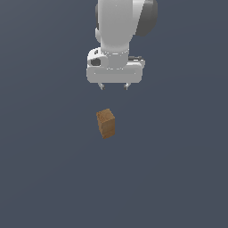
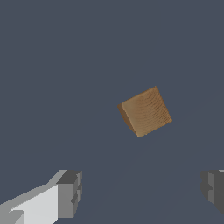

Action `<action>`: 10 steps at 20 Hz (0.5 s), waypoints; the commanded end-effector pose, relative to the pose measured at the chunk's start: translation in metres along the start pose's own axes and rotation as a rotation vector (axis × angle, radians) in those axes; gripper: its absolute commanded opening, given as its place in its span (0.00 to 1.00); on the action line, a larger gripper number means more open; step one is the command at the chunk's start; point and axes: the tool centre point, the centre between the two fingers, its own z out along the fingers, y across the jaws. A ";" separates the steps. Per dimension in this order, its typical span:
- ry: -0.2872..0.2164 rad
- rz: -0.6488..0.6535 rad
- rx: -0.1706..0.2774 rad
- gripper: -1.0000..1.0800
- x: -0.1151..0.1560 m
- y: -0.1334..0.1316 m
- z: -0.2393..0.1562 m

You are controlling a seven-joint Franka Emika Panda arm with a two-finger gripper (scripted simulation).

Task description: Pick up the object and move it to a goal position.

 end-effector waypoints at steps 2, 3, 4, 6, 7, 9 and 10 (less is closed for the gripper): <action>0.001 0.001 -0.001 0.96 0.000 0.000 -0.001; 0.006 0.003 -0.002 0.96 0.001 0.001 -0.002; 0.013 0.006 -0.005 0.96 0.003 0.003 -0.005; 0.032 0.017 -0.012 0.96 0.007 0.007 -0.012; 0.042 0.023 -0.015 0.96 0.008 0.008 -0.016; 0.052 0.031 -0.019 0.96 0.010 0.010 -0.020; 0.053 0.032 -0.020 0.96 0.010 0.011 -0.021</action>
